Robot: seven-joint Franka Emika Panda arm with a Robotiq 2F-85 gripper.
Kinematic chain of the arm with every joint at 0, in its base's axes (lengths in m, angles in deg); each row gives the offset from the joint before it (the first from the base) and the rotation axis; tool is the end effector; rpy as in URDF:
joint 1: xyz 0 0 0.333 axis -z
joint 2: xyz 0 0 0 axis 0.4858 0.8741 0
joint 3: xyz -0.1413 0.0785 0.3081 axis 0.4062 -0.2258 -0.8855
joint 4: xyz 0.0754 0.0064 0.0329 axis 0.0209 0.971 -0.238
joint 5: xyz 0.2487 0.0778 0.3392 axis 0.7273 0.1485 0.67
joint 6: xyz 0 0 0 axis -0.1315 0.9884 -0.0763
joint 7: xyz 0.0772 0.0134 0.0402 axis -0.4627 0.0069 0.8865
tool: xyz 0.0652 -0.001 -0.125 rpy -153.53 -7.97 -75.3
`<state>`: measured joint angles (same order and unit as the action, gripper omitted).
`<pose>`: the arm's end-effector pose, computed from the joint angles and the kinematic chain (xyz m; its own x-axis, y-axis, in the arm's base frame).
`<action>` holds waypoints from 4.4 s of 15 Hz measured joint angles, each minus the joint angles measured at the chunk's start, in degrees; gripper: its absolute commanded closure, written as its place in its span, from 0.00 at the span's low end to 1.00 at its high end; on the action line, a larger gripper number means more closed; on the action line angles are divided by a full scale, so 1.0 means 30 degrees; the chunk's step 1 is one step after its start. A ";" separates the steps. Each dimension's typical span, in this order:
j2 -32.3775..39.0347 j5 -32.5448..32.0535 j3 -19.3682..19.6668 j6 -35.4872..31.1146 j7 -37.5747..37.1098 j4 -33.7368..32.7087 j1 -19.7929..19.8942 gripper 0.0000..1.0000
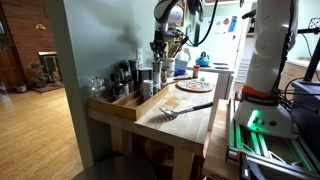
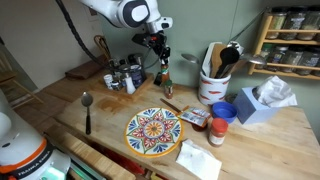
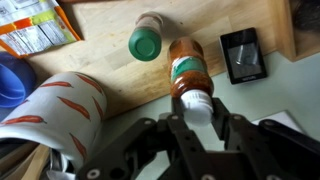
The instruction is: Put the brown bottle onto the wooden tray
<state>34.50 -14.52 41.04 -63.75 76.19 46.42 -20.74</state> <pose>0.6060 -0.2023 0.3908 0.8891 -0.3756 0.2615 -0.3940 -0.9189 0.0196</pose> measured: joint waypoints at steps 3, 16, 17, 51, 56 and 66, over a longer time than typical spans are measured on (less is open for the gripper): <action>-0.2883 0.0024 -0.0510 -0.0015 0.1828 0.1773 -0.0092 0.92; -1.3072 0.2846 -0.1039 -0.1294 0.9142 0.8083 -0.4608 0.92; -1.3316 0.3159 -0.1007 -0.1316 0.9496 0.8365 -0.5191 0.92; -0.4904 0.2599 -0.5259 -0.1166 1.1446 0.3984 -0.9844 0.92; -0.2939 0.1431 -0.5970 -0.1334 1.0965 0.2662 -0.8785 0.92; -0.0257 -0.0243 -0.6669 -0.2086 0.9105 0.1446 -0.8033 0.92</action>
<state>33.73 -15.25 21.04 -70.00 103.51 50.76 -44.84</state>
